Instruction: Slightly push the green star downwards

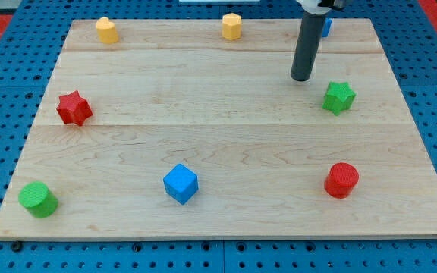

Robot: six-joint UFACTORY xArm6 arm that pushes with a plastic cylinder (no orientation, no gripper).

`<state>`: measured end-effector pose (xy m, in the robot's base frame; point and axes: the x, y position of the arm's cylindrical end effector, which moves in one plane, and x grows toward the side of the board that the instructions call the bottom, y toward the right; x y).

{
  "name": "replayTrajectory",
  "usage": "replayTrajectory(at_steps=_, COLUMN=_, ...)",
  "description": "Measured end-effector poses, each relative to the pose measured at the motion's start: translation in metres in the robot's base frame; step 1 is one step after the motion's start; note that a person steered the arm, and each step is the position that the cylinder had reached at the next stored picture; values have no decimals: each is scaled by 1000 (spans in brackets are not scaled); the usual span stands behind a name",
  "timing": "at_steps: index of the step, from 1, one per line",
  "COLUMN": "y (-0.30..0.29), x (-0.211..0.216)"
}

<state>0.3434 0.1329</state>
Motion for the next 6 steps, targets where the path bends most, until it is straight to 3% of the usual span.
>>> replayTrajectory(at_steps=1, y=0, x=0)
replayTrajectory(at_steps=3, y=76, x=17)
replayTrajectory(at_steps=5, y=36, x=32)
replayTrajectory(at_steps=6, y=35, x=18)
